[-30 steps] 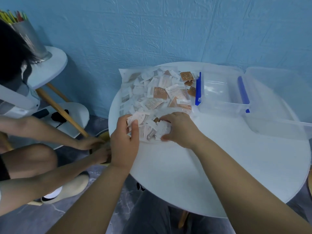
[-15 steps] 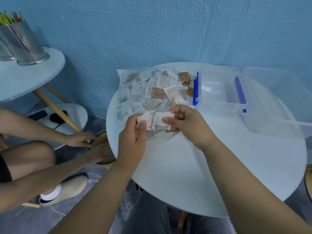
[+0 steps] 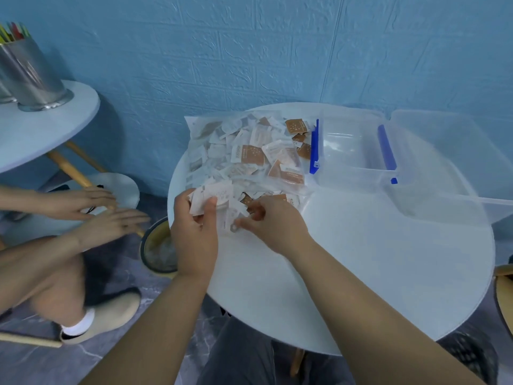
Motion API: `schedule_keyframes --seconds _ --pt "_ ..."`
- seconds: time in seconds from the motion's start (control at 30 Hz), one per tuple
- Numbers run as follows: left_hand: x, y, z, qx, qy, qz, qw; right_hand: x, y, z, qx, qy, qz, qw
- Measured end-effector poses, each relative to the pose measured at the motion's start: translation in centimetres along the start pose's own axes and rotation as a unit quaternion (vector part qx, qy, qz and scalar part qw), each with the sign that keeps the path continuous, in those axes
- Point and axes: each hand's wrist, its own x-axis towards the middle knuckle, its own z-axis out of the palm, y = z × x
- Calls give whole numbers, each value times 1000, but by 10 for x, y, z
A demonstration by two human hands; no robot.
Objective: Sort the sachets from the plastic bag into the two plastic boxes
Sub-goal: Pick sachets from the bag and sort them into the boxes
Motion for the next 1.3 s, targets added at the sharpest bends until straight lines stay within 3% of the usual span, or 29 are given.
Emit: schedule_keyframes --seconds 0.27,0.5,0.67,0.93,1.13,1.3 --pt "0 1 -1 -8 2 -15 1000 6 -10 10 21 9 76 997" --pt "-3 5 -3 -19 -12 -8 1000 -2 -3 0 195 51 67 977" --pt "-10 13 3 -41 -39 27 998 -27 12 -32 219 110 25 969" --pt "-41 43 55 -105 -177 55 977 -84 67 -90 291 143 24 946" --pt "-70 45 87 -63 -257 20 964 -109 100 -97 239 175 51 954" --pt "-67 41 87 -12 -311 71 948 -105 104 -90 170 165 8 972"
